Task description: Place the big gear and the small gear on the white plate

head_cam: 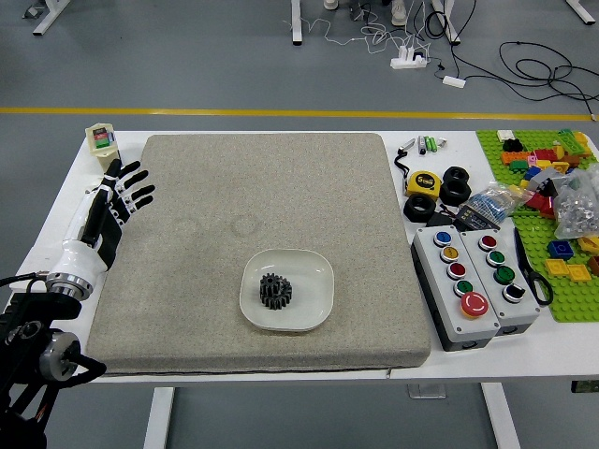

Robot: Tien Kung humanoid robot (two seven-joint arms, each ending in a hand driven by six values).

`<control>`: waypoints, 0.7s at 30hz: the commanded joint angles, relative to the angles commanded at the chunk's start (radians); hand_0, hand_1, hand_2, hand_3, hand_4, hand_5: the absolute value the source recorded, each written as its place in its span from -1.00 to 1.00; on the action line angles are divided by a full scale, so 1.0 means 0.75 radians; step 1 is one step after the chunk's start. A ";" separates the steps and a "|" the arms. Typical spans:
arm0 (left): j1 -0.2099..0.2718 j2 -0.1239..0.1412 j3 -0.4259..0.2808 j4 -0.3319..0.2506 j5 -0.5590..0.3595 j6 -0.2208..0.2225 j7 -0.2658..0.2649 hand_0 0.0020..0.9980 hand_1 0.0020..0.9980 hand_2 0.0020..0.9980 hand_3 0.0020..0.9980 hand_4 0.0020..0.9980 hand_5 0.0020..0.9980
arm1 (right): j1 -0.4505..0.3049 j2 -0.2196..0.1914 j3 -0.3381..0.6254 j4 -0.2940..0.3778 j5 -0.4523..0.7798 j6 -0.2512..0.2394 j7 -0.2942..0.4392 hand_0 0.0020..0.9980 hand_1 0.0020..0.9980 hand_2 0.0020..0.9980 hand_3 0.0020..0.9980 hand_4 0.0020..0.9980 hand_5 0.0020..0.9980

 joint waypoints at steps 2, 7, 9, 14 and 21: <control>-0.002 0.001 0.000 0.001 0.003 -0.002 0.001 0.61 0.60 0.74 0.69 0.74 0.79 | 0.001 0.000 0.000 0.000 0.000 0.000 0.000 0.19 0.21 0.39 0.12 0.50 0.36; -0.003 0.002 -0.004 0.002 0.014 -0.009 0.005 0.61 0.60 0.74 0.69 0.74 0.79 | 0.002 -0.001 0.002 0.000 -0.002 0.001 0.000 0.19 0.21 0.39 0.12 0.50 0.36; -0.003 0.002 -0.004 0.003 0.015 -0.011 0.005 0.61 0.60 0.74 0.69 0.74 0.79 | 0.002 -0.001 0.001 0.000 -0.002 0.001 0.000 0.19 0.21 0.39 0.12 0.50 0.36; -0.004 0.000 -0.003 0.007 0.030 -0.016 0.007 0.62 0.61 0.77 0.69 0.74 0.79 | 0.002 -0.001 0.001 0.000 -0.002 0.001 0.000 0.19 0.21 0.39 0.12 0.50 0.36; -0.004 0.000 -0.003 0.007 0.038 -0.013 0.008 0.62 0.61 0.79 0.69 0.74 0.79 | 0.001 -0.001 0.000 0.000 0.000 0.001 -0.001 0.19 0.21 0.39 0.12 0.50 0.36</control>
